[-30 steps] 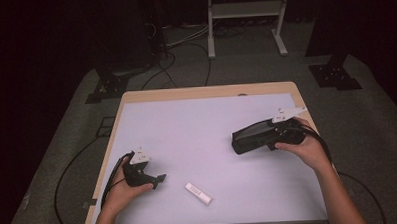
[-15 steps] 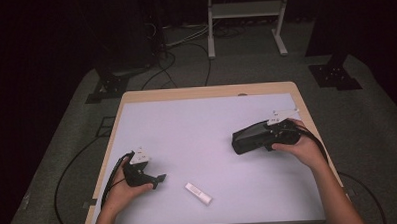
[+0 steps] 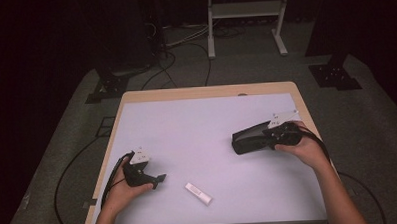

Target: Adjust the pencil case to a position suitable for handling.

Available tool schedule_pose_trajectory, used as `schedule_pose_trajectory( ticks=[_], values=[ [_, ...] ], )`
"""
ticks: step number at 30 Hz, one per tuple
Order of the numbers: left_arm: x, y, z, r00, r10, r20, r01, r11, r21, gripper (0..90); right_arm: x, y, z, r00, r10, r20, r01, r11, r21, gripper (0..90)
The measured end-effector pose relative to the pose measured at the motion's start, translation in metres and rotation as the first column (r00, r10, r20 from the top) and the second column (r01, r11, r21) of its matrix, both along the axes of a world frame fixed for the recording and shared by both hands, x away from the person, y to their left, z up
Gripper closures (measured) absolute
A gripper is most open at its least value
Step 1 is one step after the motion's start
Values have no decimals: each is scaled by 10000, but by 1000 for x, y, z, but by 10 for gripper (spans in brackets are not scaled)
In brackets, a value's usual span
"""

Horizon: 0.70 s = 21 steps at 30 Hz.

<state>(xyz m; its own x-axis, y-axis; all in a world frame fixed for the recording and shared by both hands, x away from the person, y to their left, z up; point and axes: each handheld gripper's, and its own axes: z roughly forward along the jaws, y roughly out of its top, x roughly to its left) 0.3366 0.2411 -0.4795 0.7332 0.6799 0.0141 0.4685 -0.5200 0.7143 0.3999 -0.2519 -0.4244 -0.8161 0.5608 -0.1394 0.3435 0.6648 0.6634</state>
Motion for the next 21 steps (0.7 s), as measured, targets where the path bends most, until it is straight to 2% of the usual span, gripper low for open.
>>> schedule_pose_trajectory(
  ticks=[3, 5, 6, 7, 10, 14, 21],
  values=[
    [0, 0, 0, 10000, 1, 1, -1, 10000, 0, 33, 0, 1, 0, 9999, 109, -16, -109, 9999, -120, 631],
    [0, 0, 0, 10000, -1, -8, 1, 10000, 8, 33, -1, 2, 0, 9997, 178, -181, -180, 9997, -162, 705],
    [0, 0, 0, 10000, -1, -8, 1, 10000, 8, 33, -1, 2, 0, 9997, 178, -181, -180, 9997, -162, 705],
    [0, 0, 0, 10000, -3, -16, 3, 10000, 13, 33, -2, 3, 1, 9991, 288, -321, -293, 9995, -148, 763],
    [0, 0, 0, 10000, -3, -19, 3, 10000, 13, 33, -2, 4, 0, 9982, 326, -499, -341, 9990, -300, 808],
    [0, 0, 0, 10000, -4, -21, 4, 10000, 16, 33, -2, 4, 0, 9968, 335, -730, -351, 9992, -211, 868],
    [0, 0, 0, 10000, -3, -27, 3, 10000, 11, 33, -2, 3, 3, 9957, 224, -897, -214, 9997, 125, 880]
  ],
)
